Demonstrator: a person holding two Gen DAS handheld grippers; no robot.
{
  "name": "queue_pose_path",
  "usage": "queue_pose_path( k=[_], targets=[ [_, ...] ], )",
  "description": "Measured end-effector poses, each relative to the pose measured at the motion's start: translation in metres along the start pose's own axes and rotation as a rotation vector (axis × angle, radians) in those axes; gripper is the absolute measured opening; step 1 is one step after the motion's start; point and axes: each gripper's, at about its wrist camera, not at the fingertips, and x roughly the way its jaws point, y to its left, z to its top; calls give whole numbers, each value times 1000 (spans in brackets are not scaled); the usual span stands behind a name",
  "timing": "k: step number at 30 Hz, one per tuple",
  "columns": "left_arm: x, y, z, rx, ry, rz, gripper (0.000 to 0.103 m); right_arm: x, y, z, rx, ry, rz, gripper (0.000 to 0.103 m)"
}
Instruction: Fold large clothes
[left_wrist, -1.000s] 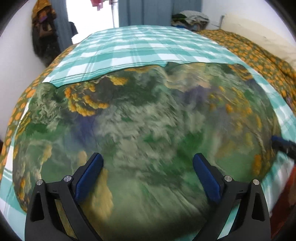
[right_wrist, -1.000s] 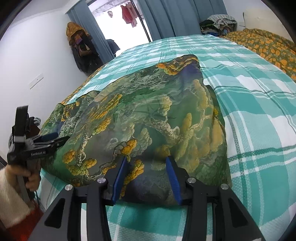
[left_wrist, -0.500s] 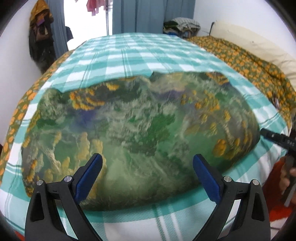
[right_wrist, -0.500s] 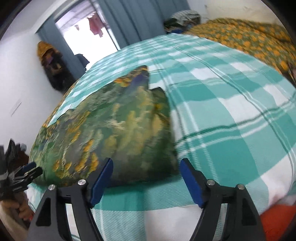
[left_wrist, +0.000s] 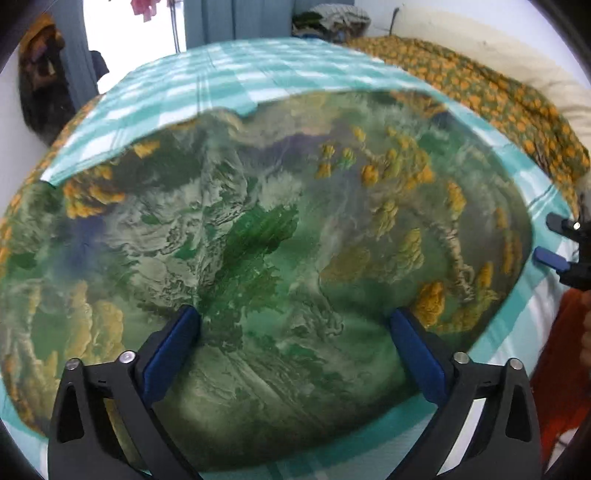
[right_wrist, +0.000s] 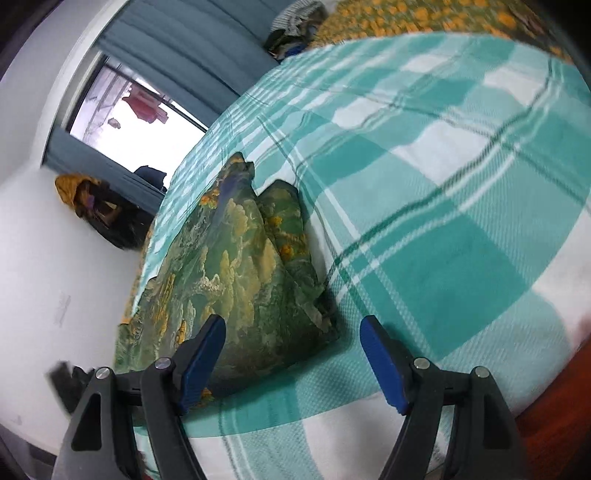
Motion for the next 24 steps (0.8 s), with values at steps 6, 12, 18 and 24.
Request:
queue_pose_path(
  k=[6,12,18,24],
  targets=[
    [5,1,5,-14,26,-10,102,27,3,-4,40,81,111,81],
    [7,1,4,-16,15,0,102,72,19,0,49,74,63,90],
    [6,-1,3,-10,10,6,102,86,22,4,92,16,42,85],
    [-31,-5,9,4,3,9,95,62,52,1,-113,-43,0,38]
  ],
)
